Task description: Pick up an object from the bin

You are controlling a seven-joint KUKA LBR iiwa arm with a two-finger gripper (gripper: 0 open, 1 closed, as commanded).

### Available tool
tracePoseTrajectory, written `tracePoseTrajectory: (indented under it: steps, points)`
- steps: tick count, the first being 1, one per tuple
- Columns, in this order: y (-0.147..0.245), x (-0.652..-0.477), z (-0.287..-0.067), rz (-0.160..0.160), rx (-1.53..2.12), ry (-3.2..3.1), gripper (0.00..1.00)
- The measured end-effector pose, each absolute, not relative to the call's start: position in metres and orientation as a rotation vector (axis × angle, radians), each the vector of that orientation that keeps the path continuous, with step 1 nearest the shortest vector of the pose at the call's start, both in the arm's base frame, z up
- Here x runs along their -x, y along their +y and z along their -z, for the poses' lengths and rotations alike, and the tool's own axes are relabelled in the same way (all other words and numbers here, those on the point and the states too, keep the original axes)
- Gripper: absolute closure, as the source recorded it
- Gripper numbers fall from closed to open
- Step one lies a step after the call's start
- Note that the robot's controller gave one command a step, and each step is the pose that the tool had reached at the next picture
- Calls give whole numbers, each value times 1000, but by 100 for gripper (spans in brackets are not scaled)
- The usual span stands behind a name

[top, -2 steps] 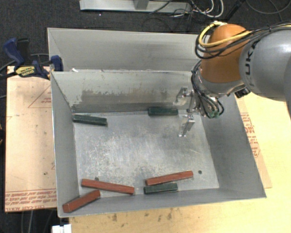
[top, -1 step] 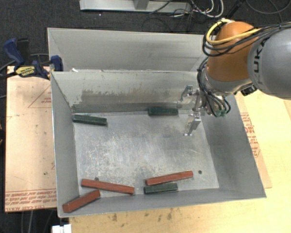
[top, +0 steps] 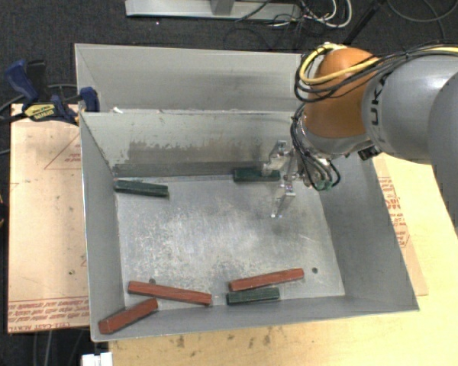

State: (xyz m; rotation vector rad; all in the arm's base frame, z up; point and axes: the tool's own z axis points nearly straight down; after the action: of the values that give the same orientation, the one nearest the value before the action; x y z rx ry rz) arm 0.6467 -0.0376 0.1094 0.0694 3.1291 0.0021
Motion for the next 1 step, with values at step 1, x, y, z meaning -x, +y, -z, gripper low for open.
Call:
tracePoseTrajectory:
  steps: [1]
  points:
    - [-81,-604,-116,-7,8,3149,0]
